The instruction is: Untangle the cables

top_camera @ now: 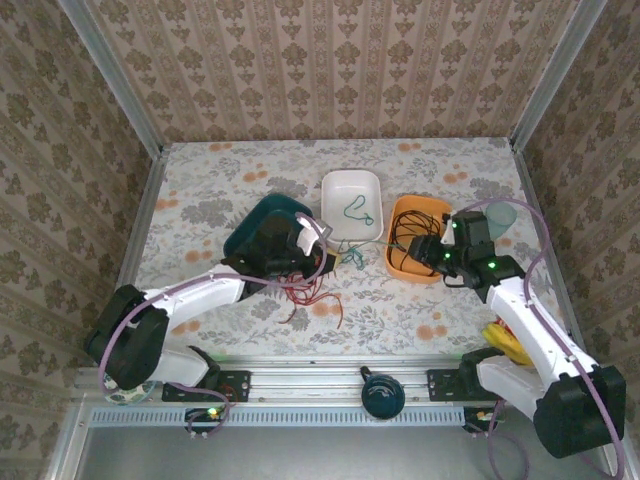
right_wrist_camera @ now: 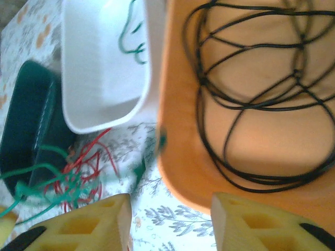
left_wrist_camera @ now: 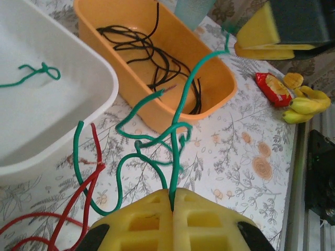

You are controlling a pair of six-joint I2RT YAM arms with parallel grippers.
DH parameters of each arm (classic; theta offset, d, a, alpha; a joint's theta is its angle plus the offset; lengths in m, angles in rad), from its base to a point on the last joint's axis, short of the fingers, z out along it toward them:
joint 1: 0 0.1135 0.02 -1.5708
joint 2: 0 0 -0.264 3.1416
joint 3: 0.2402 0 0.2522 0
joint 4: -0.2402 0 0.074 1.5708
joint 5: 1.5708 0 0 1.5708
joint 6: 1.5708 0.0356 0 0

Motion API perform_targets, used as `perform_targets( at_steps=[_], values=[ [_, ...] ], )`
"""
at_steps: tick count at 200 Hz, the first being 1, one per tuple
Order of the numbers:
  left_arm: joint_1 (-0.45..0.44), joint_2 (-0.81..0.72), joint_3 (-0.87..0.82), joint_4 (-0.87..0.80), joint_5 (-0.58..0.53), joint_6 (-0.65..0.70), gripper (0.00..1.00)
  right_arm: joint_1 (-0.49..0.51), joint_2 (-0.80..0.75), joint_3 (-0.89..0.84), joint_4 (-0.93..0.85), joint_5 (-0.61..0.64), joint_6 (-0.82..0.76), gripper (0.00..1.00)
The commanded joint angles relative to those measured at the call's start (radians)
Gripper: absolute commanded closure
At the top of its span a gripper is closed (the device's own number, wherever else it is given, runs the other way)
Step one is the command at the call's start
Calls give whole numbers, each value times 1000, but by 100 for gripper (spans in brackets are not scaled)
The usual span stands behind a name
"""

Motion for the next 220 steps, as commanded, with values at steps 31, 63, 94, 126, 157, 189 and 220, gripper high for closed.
perform_targets(
  at_steps=[31,63,94,126,157,189,220],
  values=[
    [-17,16,10,-44,-17,-7,100,244,1,53,76,28,-160,52],
    [-39,25,16,-50,-27,-6,100,316,105,80,111,-53,-188,52],
    [-50,19,16,-53,-35,-8,100,330,224,119,109,-120,-204,52],
    [-53,11,15,-53,-39,-9,100,333,290,125,113,-105,-222,52],
    [-57,11,15,-53,-36,-11,100,342,329,136,151,-120,-217,52],
    [-63,15,13,-51,-41,-11,100,354,354,149,181,-127,-212,55],
    [-66,17,12,-54,-42,-11,100,356,387,175,197,-109,-206,69]
  ],
)
